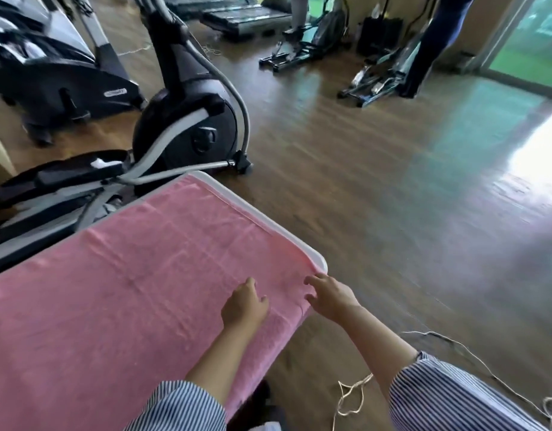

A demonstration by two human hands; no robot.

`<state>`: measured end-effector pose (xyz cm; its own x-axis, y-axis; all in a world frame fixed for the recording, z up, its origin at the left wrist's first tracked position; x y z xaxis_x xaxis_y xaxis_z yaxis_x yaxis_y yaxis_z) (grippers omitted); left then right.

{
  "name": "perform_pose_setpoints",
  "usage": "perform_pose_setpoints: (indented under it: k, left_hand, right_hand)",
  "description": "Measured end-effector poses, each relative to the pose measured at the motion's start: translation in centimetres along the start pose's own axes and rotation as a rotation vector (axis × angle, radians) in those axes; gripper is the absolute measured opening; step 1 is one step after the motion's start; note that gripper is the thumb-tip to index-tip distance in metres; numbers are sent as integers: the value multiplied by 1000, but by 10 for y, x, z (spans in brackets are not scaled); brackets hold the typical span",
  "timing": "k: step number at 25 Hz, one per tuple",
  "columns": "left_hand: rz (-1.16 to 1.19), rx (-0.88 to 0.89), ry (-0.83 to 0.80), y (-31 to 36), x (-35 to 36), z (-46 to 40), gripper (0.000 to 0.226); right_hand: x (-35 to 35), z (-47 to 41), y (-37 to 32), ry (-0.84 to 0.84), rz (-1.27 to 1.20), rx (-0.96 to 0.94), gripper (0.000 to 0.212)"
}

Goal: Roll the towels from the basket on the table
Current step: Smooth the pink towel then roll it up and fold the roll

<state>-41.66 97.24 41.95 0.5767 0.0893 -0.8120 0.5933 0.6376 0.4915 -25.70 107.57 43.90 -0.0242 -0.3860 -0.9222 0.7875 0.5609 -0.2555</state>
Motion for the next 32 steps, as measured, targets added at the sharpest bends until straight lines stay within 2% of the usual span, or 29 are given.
perform_pose_setpoints:
  k: [6, 14, 17, 21, 23, 27, 32]
  left_hand:
    - [-36, -136, 108, 22, -12, -89, 38]
    - [44, -330, 249, 11, -45, -155, 50]
    - [75, -484, 292, -12, -50, -158, 51]
    - [88, -696, 374, -34, -55, -150, 37]
    - [92, -811, 431, -38, -55, -146, 39]
    - [132, -1058, 492, -28, -46, -135, 43]
    - [182, -1253, 494, -5, -23, -100, 39]
  right_hand:
    - [-33, -112, -6, -35, 23, -155, 38]
    - [-45, -219, -78, -157, 127, -473, 37]
    - [-39, -245, -106, -178, 224, -653, 38]
    - [-27, -285, -142, -209, 308, -902, 39]
    - [-21, -302, -158, -244, 321, -1032, 39]
    - [-10, -322, -179, -317, 346, -1300, 41]
    - [-8, -326, -185, -320, 474, -1469, 38]
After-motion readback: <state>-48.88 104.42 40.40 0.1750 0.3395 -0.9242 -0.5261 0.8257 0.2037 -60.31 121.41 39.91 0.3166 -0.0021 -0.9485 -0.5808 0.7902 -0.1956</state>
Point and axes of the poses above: each hand's wrist, its own z-axis away from the middle knuckle, its own x-axis out of the palm, y = z × x, the point moved 7 cm from there along -z, towards the middle knuckle, and after that the axes turned 1 degree about -z, right-handed, at the moved point
